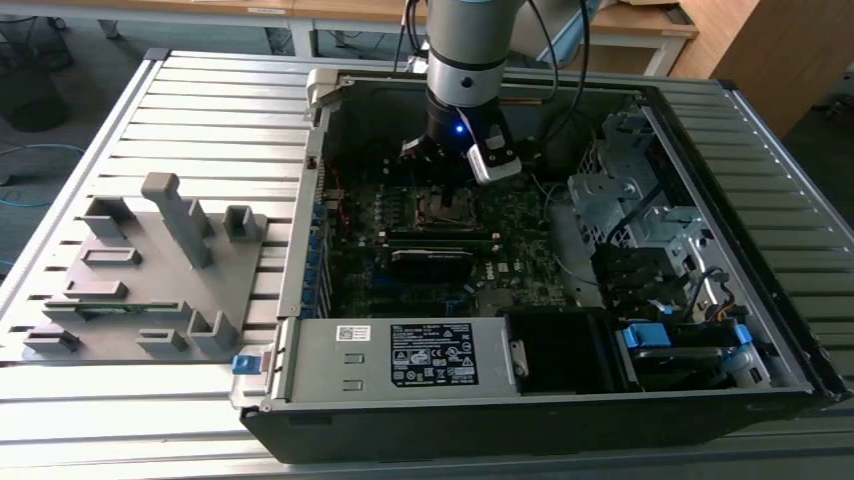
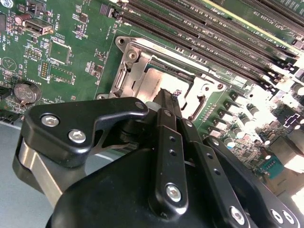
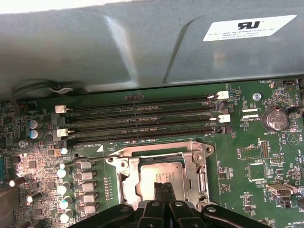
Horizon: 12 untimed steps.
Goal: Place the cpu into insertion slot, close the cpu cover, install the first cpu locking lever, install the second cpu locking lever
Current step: 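Close the cpu cover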
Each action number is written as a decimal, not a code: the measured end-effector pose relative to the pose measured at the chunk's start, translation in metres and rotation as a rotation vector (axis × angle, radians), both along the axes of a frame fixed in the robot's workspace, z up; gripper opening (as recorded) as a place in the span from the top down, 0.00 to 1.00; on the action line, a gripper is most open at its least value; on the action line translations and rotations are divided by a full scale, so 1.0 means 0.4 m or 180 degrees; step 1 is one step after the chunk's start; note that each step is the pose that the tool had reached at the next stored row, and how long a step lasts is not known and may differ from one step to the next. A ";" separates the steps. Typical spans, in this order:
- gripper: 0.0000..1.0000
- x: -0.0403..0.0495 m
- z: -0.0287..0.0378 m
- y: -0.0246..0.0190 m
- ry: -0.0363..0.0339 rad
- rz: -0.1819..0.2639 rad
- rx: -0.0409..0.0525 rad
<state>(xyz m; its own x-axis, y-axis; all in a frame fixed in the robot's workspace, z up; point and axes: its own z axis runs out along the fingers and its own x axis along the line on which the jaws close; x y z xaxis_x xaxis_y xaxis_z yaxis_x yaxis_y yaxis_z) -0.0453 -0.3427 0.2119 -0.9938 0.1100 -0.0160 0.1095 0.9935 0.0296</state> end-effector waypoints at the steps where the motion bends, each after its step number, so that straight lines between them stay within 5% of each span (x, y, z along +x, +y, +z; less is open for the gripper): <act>1: 0.90 0.000 0.000 0.000 0.0000 0.0000 0.0000; 12: 0.90 -0.006 -0.001 0.000 0.0000 0.0000 0.0000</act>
